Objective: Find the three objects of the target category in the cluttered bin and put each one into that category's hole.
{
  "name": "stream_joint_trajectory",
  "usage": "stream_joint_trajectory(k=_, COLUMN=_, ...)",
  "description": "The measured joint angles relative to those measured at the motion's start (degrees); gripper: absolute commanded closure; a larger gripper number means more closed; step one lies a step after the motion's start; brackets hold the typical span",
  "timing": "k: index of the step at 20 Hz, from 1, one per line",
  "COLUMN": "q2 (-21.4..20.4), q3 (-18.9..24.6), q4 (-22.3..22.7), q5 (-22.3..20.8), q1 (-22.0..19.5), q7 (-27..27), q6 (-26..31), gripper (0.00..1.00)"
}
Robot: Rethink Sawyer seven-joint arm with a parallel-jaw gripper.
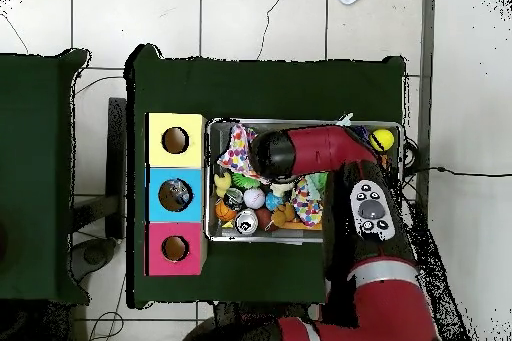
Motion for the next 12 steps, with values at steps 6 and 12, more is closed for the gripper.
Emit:
stream_joint_trajectory(k=6, q2=-10.08, q3=-1.32, q4=0.90, q5=2.06, q1=1.01, q7=0.00, q6=14.22, gripper=1.00)
stream_joint_trajectory(k=12, q2=-16.57, q3=-1.67, q4=0.58, q5=2.41, q1=1.12, q7=0.00, q6=22.25, gripper=1.00)
